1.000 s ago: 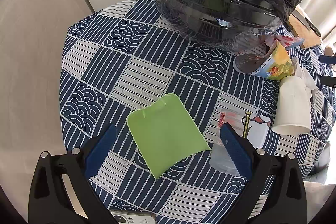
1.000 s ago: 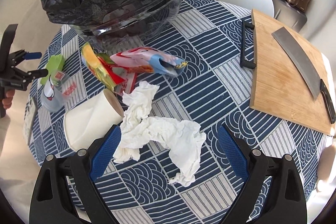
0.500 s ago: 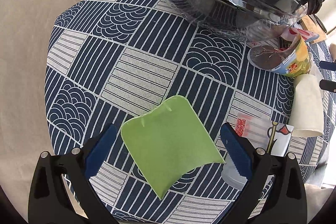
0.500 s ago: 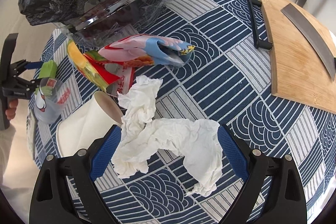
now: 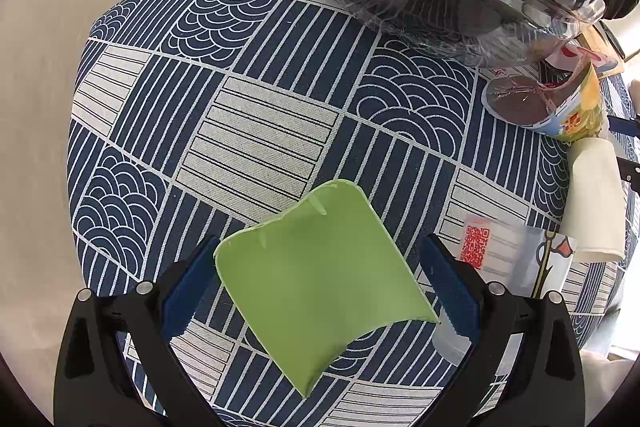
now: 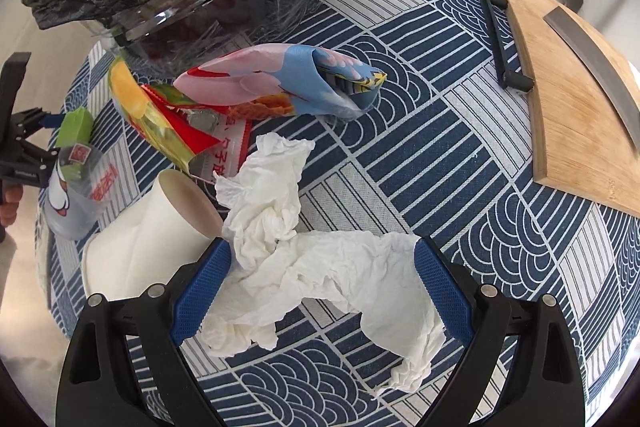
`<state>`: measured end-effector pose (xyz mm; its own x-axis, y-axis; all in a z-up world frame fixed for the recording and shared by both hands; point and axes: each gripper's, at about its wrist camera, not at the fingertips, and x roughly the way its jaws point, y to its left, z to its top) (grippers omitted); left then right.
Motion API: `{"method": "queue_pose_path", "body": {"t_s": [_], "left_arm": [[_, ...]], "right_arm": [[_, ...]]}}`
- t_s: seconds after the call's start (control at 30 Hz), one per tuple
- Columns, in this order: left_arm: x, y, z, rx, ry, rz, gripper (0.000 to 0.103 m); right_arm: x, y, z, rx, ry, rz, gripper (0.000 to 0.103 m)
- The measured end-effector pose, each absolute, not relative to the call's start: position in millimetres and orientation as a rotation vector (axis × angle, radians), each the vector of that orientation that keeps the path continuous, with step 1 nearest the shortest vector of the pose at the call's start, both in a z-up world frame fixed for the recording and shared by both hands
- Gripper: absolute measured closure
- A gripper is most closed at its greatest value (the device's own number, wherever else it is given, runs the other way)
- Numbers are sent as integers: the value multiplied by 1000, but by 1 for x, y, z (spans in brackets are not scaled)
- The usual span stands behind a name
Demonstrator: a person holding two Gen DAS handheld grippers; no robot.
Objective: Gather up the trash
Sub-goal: 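Grasp the white tissue with the right tool while the left tool grasps the green lid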
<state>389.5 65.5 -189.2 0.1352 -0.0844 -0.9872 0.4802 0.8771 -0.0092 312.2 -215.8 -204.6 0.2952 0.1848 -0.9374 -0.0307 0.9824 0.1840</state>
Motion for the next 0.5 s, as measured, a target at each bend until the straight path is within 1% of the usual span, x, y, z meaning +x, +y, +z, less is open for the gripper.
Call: {"method": "queue_pose_path", "body": {"t_s": [0.13,0.17,0.23,0.3,0.37,0.4,0.43,0.47,0.5], "left_arm": [[391,58,-196,344,1388,-425,7],[390,57,-197,341,1391,-427,8],[390,55,-198,326,1412,-440,16],[390,52,-201,347,1412,-436,20],[389,49,-203,360,1412,-438,21],[386,48,-203,358,1411,-440,23],[385,47,-202,354,1411,-439,24],[384,47,-202,352,1413,-437,24],[383,45,-202,352,1415,-435,24]], "right_arm": [[312,-216,-208,131,1262,138,15],[311,-218,-209,137,1258,139,15],[310,-217,-209,131,1258,142,16],[309,-217,-211,107,1265,146,27],[309,-214,-210,103,1257,144,46],[308,-215,-209,110,1256,143,52],[308,-216,-208,117,1253,155,62],[308,-216,-208,120,1257,167,69],[307,-215,-208,115,1259,176,73]]}}
